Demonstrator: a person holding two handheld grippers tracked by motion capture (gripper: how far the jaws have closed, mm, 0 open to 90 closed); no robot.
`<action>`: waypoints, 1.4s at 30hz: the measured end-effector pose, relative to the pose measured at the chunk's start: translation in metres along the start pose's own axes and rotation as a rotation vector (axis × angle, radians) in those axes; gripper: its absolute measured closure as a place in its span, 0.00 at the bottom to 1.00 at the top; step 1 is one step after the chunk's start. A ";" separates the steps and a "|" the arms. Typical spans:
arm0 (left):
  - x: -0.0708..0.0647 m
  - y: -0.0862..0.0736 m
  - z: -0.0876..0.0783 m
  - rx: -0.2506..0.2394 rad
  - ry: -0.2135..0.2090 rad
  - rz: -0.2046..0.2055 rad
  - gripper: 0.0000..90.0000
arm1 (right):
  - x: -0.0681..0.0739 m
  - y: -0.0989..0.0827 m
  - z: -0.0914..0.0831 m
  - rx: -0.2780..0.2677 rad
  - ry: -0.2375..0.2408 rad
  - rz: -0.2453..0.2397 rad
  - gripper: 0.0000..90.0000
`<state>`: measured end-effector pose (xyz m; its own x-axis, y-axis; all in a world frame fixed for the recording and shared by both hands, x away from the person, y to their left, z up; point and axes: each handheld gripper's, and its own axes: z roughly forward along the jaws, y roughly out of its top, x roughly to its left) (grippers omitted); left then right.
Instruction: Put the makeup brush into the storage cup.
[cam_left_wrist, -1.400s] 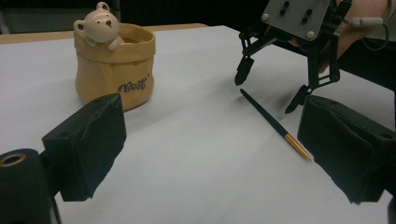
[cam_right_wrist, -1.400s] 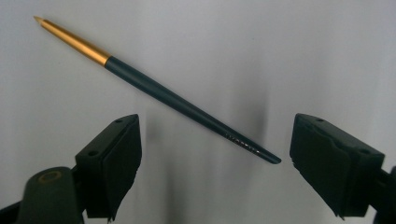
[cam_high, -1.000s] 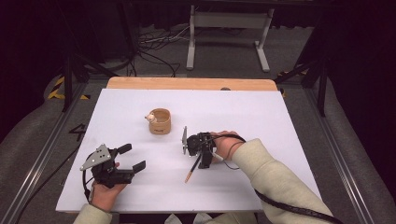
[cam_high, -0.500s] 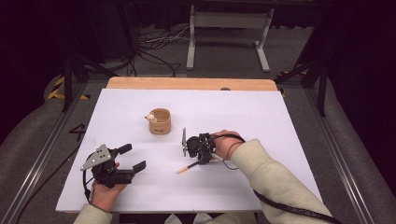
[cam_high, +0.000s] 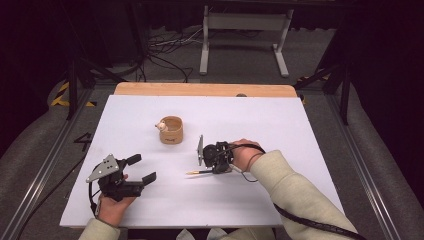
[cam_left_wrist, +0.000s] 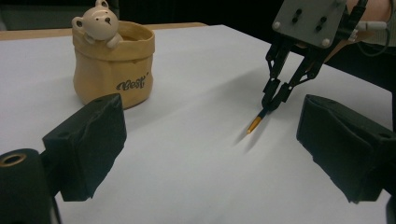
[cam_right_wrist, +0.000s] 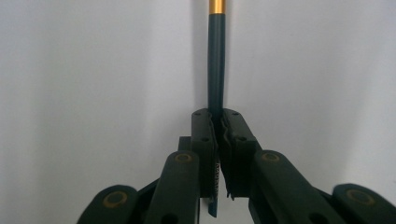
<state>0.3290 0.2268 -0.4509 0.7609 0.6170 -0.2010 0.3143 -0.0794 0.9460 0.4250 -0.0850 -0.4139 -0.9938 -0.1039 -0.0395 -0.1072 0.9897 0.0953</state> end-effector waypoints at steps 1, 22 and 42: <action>0.000 0.000 0.000 0.000 0.000 0.000 0.10 | 0.000 -0.001 -0.003 -0.005 -0.006 0.002 0.94; -0.008 0.007 0.003 -0.034 -0.050 0.030 0.03 | 0.014 -0.031 -0.053 -0.390 -0.109 0.113 0.94; -0.018 0.024 0.010 -0.092 -0.139 0.032 0.04 | 0.042 -0.062 -0.062 -0.788 -0.191 0.239 0.94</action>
<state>0.3289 0.2062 -0.4270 0.8429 0.5005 -0.1976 0.2404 -0.0216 0.9704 0.3885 -0.1571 -0.3599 -0.9779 0.1882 -0.0908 0.0458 0.6174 0.7853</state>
